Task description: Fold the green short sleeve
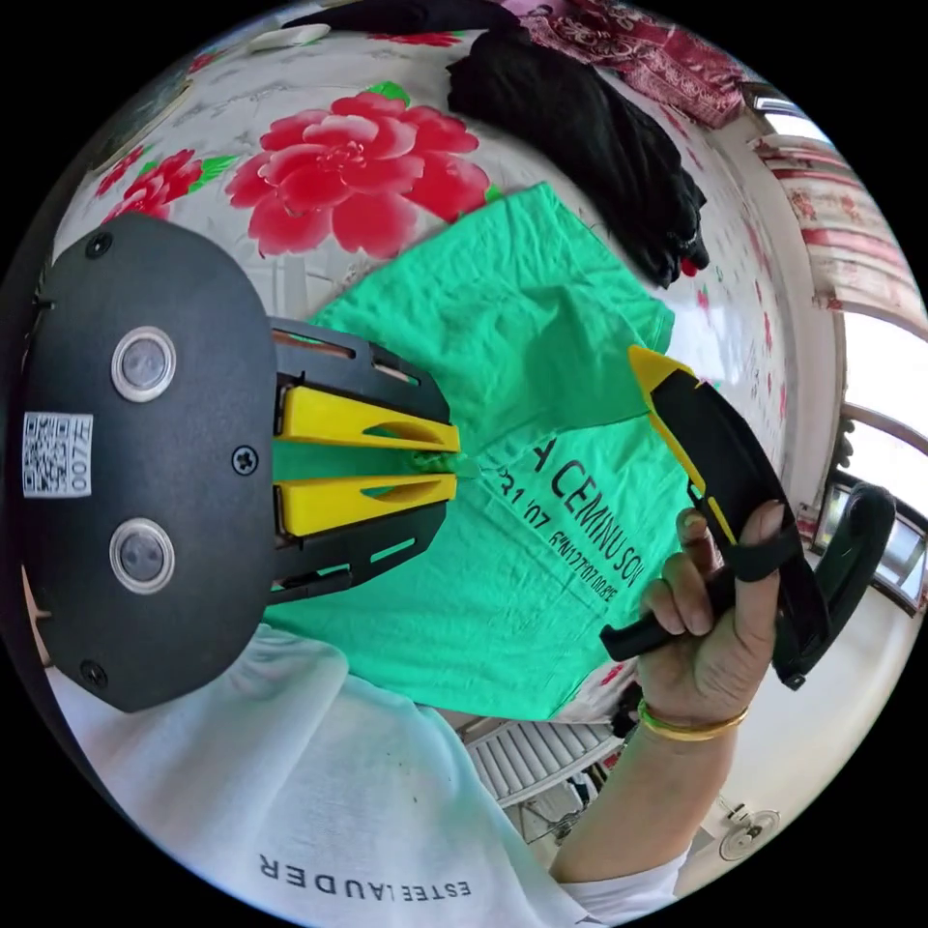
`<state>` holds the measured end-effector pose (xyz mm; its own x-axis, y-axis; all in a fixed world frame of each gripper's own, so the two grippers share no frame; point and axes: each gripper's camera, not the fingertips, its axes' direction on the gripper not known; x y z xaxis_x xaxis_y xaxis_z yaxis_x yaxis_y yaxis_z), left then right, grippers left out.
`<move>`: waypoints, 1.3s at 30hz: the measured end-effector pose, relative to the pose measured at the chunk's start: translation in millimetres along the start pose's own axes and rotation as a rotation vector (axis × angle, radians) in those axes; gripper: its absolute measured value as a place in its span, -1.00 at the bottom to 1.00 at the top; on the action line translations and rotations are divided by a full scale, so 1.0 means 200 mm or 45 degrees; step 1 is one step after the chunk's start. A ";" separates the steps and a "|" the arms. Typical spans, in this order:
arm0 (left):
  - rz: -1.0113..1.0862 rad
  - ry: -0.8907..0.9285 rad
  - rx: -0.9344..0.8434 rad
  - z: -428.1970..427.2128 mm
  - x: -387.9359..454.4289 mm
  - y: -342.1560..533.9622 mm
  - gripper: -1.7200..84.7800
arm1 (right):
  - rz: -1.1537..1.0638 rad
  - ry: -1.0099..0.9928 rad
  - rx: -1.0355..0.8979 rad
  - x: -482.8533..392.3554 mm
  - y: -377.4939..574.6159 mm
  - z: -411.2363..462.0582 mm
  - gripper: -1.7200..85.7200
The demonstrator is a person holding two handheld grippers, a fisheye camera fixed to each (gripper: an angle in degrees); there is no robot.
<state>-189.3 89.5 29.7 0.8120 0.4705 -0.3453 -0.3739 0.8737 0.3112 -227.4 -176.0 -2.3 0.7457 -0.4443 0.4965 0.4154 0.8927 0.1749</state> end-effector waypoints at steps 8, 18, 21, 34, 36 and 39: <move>0.078 0.041 0.268 -0.31 0.08 0.04 -0.82 | 0.383 0.208 0.354 0.33 0.49 -0.44 -0.76; -0.572 -0.070 0.153 -0.28 -0.13 0.06 -0.84 | 1.348 -0.005 0.877 1.17 1.43 -0.83 -0.76; -0.627 -0.161 0.049 -0.26 -0.09 -0.03 -0.84 | 1.365 -0.244 0.903 1.23 1.43 -0.73 -0.78; -0.708 -0.383 -0.332 -0.03 -0.03 -0.37 -0.85 | -0.189 0.662 0.209 0.10 0.73 -0.56 -0.83; -0.713 -0.393 -0.336 -0.02 -0.03 -0.39 -0.85 | -0.272 0.740 0.179 -0.03 0.75 -0.48 -0.81; -0.719 -0.404 -0.351 -0.02 -0.03 -0.42 -0.85 | -0.079 0.716 0.361 -0.02 0.81 -0.56 -0.78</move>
<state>-163.5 13.6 2.1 0.9913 -0.0863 -0.0996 0.0775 0.9929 -0.0899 -103.8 -37.6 -70.3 0.9166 -0.3986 -0.0310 0.3696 0.8152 0.4460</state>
